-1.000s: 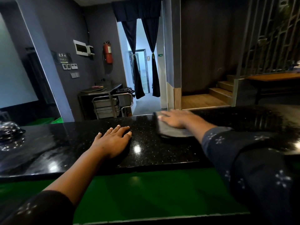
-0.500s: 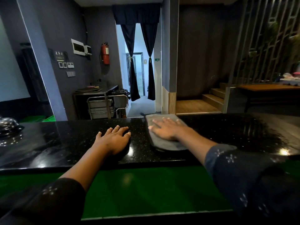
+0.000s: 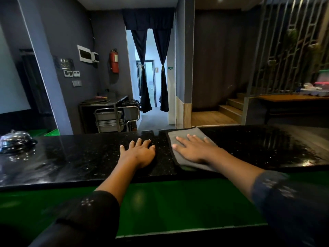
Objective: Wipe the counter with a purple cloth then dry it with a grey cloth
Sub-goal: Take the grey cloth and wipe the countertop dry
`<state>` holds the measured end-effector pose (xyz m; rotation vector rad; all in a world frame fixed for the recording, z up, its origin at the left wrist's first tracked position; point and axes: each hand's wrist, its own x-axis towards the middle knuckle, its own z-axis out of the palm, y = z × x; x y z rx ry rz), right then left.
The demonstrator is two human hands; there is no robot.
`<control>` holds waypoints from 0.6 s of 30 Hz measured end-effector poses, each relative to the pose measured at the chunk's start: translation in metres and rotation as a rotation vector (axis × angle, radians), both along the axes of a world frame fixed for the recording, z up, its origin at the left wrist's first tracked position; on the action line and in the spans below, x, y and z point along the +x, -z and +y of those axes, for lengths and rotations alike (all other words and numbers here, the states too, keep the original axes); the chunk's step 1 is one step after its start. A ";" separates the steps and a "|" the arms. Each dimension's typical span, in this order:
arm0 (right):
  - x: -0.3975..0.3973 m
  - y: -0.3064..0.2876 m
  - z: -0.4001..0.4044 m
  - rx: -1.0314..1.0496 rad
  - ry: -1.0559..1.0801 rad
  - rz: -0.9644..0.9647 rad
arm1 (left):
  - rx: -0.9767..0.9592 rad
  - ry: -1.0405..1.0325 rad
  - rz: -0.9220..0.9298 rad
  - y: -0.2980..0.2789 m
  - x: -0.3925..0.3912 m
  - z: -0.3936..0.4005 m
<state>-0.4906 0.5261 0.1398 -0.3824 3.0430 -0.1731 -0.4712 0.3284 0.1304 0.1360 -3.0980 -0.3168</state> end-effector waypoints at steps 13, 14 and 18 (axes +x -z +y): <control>0.028 0.004 0.031 0.024 -0.017 0.006 | 0.009 0.048 0.010 0.004 -0.004 -0.006; 0.019 0.002 0.036 0.022 0.033 0.006 | 0.015 0.046 0.017 0.005 -0.005 -0.005; -0.018 -0.001 0.010 0.001 0.236 0.009 | 0.027 0.050 0.028 0.005 -0.005 -0.005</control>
